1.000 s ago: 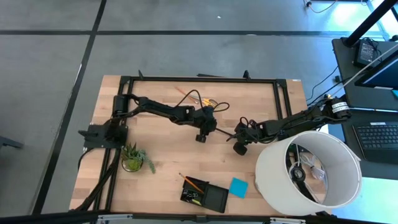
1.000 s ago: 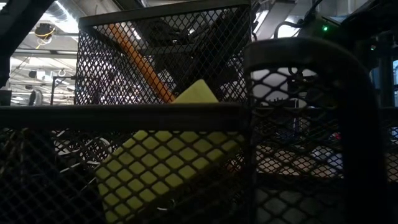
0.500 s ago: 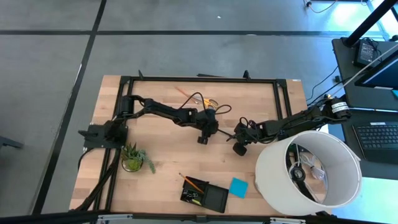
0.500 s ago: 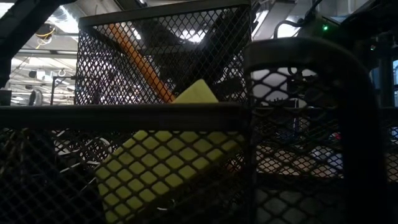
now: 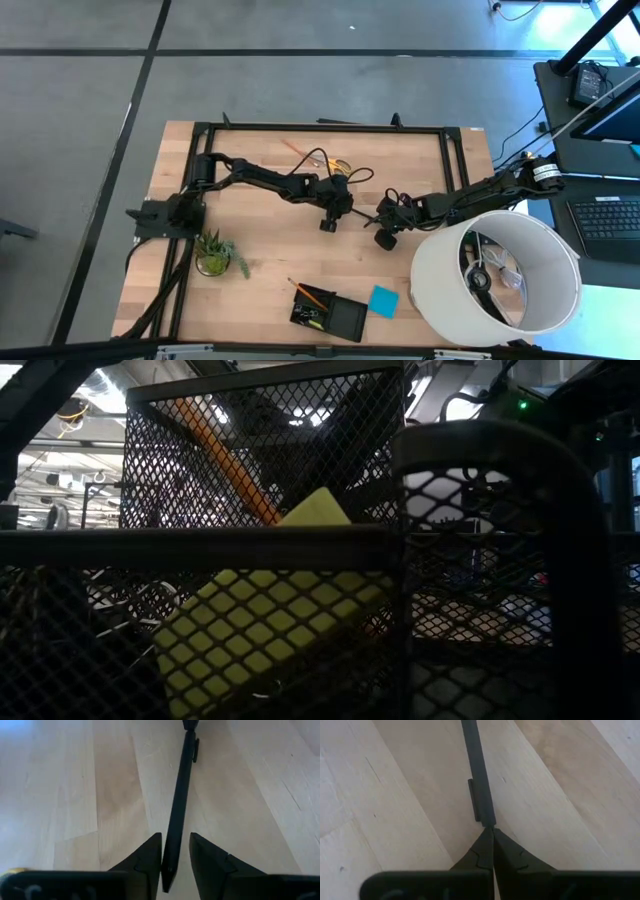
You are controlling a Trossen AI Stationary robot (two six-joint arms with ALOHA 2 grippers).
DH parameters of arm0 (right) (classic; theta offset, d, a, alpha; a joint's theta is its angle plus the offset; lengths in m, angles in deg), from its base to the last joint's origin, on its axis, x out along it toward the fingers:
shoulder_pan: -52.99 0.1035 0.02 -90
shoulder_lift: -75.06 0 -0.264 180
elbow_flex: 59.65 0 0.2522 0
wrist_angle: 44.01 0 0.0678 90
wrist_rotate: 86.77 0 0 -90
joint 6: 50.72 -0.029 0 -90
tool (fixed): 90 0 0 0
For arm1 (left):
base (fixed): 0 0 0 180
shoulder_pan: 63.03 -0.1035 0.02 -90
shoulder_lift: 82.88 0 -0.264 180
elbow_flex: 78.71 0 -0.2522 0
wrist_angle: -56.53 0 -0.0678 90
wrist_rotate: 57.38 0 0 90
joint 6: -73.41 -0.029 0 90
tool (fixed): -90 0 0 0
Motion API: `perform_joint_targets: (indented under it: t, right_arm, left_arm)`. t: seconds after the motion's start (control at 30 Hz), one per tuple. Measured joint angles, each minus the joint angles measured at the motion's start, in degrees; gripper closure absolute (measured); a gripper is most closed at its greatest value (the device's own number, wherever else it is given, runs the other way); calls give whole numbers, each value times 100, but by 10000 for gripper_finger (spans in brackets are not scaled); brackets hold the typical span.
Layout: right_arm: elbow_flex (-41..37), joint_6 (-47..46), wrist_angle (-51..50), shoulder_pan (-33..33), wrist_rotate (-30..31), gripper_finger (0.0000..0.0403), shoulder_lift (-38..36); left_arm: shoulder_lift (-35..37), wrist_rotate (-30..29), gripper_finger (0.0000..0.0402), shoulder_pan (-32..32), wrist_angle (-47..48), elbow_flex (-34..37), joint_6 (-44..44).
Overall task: Pick and place office supplies into organizer
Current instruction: Put the black pen into the black desk organizer
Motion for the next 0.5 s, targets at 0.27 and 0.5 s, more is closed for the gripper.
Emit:
perform_joint_targets:
  t: [0.27, 0.5]
  right_arm:
    - [0, 40, 4, 0, 32, 398, -2]
    - [0, 131, 9, 0, 37, 397, -2]
  left_arm:
    - [0, 21, 366, 17, 28, 5, -254]
    - [0, -7, 374, 48, 40, 8, -344]
